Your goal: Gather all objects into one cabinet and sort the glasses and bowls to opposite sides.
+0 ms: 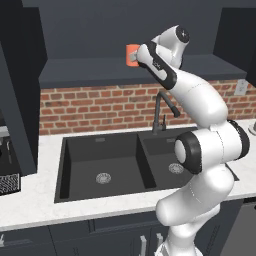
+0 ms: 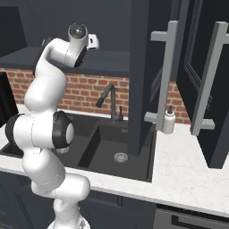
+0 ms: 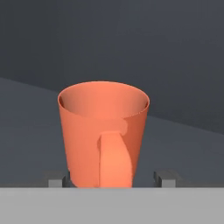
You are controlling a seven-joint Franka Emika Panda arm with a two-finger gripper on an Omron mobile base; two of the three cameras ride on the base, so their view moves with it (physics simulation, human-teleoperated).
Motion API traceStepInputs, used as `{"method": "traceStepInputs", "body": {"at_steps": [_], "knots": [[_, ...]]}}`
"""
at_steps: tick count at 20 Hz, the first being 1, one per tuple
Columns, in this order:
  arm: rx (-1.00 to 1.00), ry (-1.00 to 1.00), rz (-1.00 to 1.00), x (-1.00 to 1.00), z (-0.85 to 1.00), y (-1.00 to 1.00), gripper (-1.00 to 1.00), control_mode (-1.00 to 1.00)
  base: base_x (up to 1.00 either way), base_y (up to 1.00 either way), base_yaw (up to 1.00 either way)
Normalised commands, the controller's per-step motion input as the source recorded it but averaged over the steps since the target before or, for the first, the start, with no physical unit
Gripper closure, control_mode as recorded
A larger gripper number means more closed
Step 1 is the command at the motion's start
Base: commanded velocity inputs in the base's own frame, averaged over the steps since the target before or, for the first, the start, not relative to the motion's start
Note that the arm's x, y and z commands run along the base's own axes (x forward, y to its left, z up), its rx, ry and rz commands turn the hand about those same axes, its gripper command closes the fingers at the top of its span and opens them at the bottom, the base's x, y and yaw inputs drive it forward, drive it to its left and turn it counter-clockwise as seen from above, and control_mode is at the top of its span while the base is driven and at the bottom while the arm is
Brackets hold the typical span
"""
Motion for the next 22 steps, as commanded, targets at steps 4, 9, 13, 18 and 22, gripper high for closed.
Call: {"method": "traceStepInputs", "body": {"at_steps": [4, 9, 13, 18, 22], "knots": [[0.00, 0.04, 0.00, 0.00, -0.06, 0.01, 1.00, -1.00, 0.00, 0.00, 0.00], [0.00, 0.00, 0.00, 0.00, -0.03, 0.01, 1.00, -1.00, 0.00, 0.00, 0.00], [0.00, 0.01, 0.00, 0.03, 0.00, 0.02, 1.00, -1.00, 0.00, 0.00, 0.00], [0.00, 0.06, 0.00, 0.02, 0.00, 0.03, 1.00, -1.00, 0.00, 0.00, 0.00], [0.00, 0.06, 0.00, 0.00, 0.00, 0.03, 1.00, -1.00, 0.00, 0.00, 0.00]]}}
